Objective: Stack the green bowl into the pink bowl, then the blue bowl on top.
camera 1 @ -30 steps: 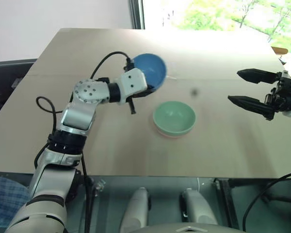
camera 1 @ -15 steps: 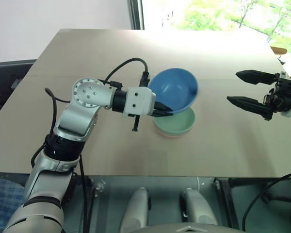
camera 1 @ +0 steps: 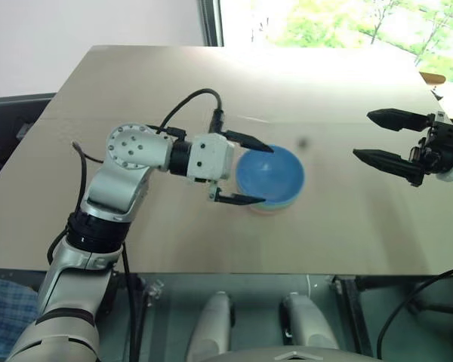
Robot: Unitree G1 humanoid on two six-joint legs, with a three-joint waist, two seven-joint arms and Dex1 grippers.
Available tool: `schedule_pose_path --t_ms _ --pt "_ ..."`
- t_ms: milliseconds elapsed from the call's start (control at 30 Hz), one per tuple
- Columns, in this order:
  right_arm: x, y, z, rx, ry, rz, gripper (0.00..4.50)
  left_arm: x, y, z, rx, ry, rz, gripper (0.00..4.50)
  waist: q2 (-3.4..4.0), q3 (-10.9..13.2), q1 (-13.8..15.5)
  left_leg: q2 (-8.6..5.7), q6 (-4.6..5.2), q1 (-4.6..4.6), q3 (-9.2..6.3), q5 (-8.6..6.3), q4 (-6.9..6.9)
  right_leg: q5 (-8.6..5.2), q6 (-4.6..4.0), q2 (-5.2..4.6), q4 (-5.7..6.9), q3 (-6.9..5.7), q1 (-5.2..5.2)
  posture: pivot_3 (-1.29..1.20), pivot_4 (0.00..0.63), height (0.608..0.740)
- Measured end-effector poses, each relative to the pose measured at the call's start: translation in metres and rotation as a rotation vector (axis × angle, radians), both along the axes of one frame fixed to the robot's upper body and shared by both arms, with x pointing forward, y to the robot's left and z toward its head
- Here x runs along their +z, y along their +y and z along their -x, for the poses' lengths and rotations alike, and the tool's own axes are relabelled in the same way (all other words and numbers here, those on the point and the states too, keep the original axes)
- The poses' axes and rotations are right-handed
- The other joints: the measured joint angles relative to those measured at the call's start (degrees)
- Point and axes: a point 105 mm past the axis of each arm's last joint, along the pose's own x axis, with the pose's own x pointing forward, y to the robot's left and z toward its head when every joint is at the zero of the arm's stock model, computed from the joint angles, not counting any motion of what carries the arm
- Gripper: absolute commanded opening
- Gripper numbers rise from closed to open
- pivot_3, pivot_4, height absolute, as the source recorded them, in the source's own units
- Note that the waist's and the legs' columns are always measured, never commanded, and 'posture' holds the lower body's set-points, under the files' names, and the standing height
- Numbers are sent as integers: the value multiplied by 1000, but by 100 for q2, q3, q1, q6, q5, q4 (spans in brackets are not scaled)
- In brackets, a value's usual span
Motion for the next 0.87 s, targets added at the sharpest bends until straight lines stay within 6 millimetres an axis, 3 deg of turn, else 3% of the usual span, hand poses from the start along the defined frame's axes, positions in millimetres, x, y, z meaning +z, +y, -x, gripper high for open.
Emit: schedule_pose_path --t_ms 133,233,367,600,867 --pt "-9 -8 -2 -28 36 -12 4222 -4 30 -9 158 168 161 4419 0 0 -9 0 0 1 0 0 1 0 0 0 2 1 0 0 150 740" --pt "-24 -28 -7 -95 77 -36 4222 -22 64 -13 312 312 261 4419 0 0 1 0 0 1 0 0 3 0 0 0 5 1 0 0 150 740" --pt "-46 -51 -11 -157 112 -45 4222 -46 103 -11 524 365 331 4419 1 -1 9 0 0 5 3 0 3 0 0 -1 7 5 1 0 150 740" --pt "-83 -69 -4 -160 152 -61 4222 -90 125 16 667 418 344 4419 2 -1 21 2 0 13 7 0 2 0 -1 -2 12 10 6 0 150 740" --pt "-122 -78 15 -143 194 -4 4222 -106 140 32 776 401 348 4419 3 -2 32 4 0 83 33 -1 -18 -2 -2 -1 24 36 48 0 150 740"
